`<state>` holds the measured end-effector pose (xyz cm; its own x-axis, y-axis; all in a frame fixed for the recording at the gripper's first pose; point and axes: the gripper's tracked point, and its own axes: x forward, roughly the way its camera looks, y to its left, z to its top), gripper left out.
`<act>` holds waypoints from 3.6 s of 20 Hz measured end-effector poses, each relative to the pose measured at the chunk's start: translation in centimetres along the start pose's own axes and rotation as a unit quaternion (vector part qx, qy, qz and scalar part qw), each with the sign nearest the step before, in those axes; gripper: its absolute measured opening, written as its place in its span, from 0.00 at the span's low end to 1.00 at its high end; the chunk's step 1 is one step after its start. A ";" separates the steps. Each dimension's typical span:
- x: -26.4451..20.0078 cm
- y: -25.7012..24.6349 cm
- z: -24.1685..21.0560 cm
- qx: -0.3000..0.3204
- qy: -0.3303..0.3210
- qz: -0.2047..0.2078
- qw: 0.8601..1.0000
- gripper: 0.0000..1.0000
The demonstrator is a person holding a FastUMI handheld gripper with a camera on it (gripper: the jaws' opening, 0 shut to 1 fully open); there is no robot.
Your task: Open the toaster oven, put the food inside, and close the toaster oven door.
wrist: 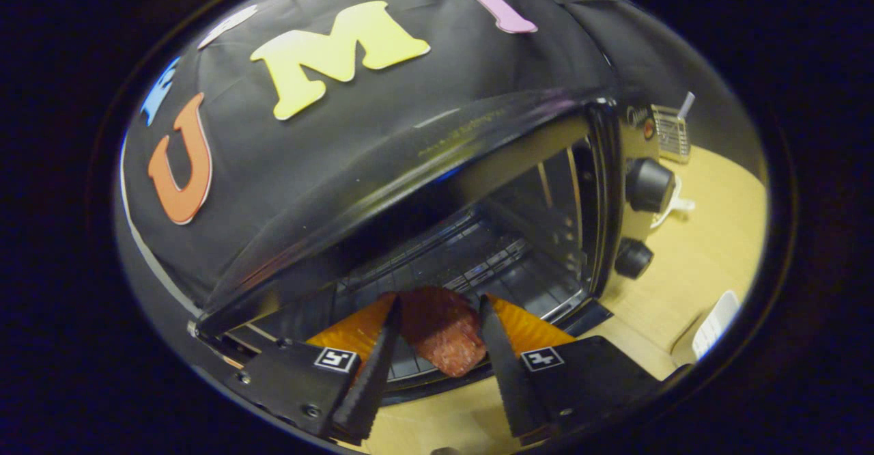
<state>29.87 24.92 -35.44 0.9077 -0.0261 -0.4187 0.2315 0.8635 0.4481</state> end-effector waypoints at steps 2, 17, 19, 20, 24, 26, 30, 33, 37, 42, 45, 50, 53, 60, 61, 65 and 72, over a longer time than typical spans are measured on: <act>-0.8 0.0 -0.2 0.002 0.004 0.005 1.000 0.83; -14.6 -3.4 0.3 -0.200 0.034 0.063 0.977 0.98; -16.5 -4.1 -0.3 -0.218 0.043 0.067 0.973 0.98; -17.3 -4.3 -0.8 -0.224 0.049 0.069 0.971 0.98; -19.2 -6.3 -3.3 -0.243 0.071 0.066 0.965 0.98; -19.7 -7.1 -5.1 -0.248 0.085 0.064 0.963 0.98; -20.2 -9.0 -9.0 -0.249 0.119 0.059 0.959 0.98; -20.3 -10.4 -12.3 -0.259 0.147 0.054 0.953 0.98; -19.1 -11.1 -15.9 -0.265 0.177 0.053 0.946 0.98; -16.5 -10.6 -16.4 -0.269 0.172 0.049 0.946 0.98; -15.7 -10.2 -16.2 -0.284 0.169 0.048 0.942 0.98; -16.2 -9.9 -15.2 -0.279 0.176 0.048 0.943 0.98; -17.1 -8.9 -13.5 -0.271 0.171 0.056 0.946 0.98; -18.3 -5.6 -7.9 -0.258 0.140 0.068 0.953 0.98; -18.2 -4.8 -6.8 -0.258 0.130 0.072 0.955 0.98; -17.1 -2.4 -2.7 -0.263 0.089 0.071 0.958 0.99; -16.9 -1.4 0.2 -0.249 0.059 0.073 0.964 0.99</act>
<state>14.25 24.04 -28.85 0.8648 0.1460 -0.4804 -0.1189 0.9891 0.0864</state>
